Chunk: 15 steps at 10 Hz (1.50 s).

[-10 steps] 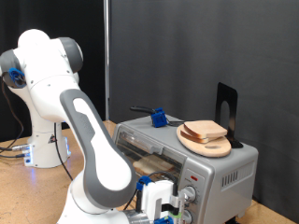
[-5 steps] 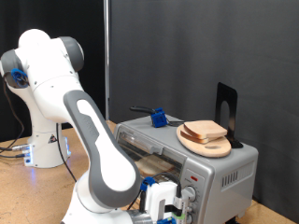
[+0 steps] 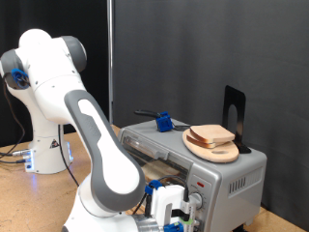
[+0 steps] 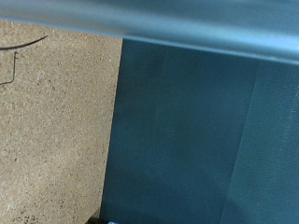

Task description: Make a piece of toast with the oven

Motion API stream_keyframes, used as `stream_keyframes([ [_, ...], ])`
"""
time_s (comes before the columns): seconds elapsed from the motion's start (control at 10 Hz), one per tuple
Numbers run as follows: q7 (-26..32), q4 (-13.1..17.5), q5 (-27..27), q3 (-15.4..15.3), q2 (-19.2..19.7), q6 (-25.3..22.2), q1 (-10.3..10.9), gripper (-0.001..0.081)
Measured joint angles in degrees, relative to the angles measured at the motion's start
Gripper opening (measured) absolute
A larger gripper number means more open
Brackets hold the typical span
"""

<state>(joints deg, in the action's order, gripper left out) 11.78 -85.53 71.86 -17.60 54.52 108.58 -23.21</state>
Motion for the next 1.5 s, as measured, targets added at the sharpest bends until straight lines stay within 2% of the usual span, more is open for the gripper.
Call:
stream_keyframes([
  [0.2,0.5,-0.1,0.0,0.0,0.0,0.0,0.0,0.0096],
  [0.7,20.8,-2.9,6.1,-2.3,0.1,-1.0,-2.6,0.0096],
  [0.9,25.7,-3.1,7.9,-3.2,1.0,-2.5,-3.7,0.0096],
  [1.2,29.3,-3.5,9.1,-3.8,1.4,-3.3,-4.3,0.0096],
  [1.5,29.5,-3.6,9.2,-3.8,1.4,-3.2,-4.4,0.0096],
])
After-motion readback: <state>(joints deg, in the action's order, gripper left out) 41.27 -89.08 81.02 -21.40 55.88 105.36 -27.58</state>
